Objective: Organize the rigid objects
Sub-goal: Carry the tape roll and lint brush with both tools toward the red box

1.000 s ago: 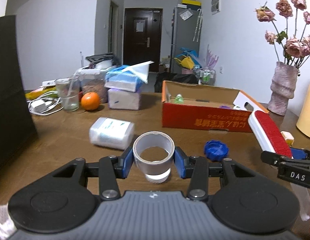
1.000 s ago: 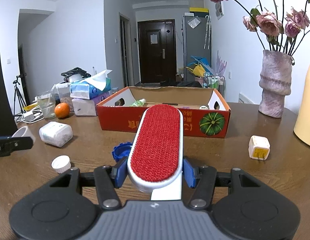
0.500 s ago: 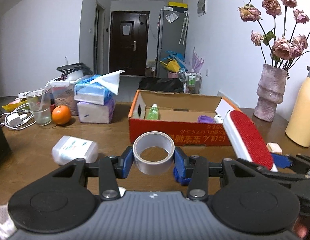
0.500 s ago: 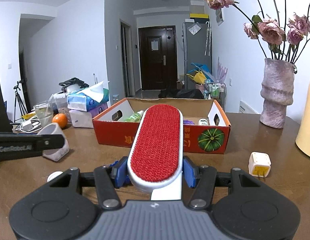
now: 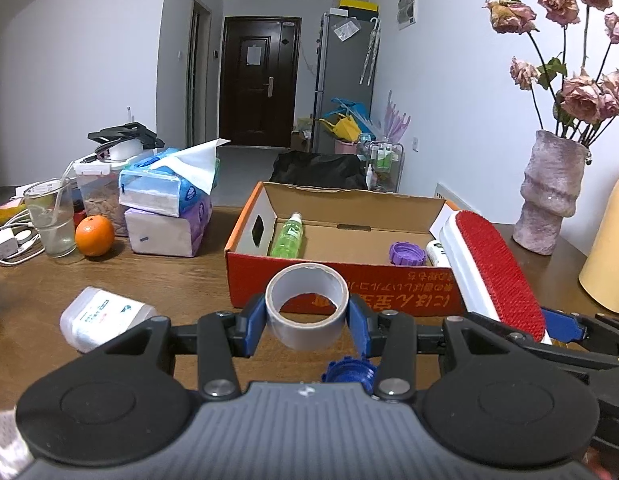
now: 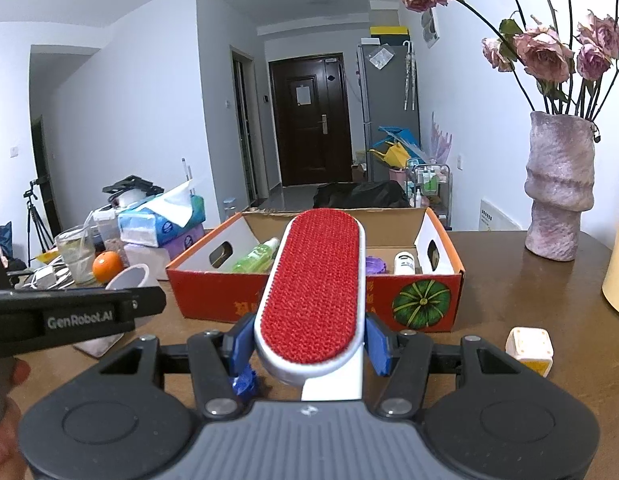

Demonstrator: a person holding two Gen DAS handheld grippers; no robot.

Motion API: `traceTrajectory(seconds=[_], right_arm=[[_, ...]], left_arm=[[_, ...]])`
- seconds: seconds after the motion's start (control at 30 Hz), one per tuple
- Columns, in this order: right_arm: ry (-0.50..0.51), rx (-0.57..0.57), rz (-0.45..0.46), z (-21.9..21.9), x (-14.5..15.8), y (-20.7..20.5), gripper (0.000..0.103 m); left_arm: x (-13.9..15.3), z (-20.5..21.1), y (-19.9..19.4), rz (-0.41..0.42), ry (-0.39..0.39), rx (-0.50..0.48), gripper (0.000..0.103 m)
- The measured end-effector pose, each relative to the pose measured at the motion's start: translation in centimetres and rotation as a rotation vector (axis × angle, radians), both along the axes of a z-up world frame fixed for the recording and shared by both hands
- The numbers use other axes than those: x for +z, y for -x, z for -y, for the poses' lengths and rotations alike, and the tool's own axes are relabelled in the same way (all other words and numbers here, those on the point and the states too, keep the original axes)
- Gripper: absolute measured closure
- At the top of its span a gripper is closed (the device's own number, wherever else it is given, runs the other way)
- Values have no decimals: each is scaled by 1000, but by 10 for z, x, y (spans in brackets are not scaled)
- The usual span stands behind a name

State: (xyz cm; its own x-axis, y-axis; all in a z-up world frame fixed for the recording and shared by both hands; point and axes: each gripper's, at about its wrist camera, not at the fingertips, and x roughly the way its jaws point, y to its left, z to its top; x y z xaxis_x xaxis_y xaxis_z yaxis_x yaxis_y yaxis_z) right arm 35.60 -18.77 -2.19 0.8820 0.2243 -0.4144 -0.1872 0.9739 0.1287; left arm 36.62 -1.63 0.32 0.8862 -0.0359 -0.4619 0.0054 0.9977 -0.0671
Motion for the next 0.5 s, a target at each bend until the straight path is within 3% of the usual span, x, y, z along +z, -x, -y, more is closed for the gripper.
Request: traceTrajectory(seconds=[0.5], right_arm=[[-6, -47, 3, 9, 4, -40, 47]], left_arm=[[1, 13, -52, 8, 31, 11, 59]])
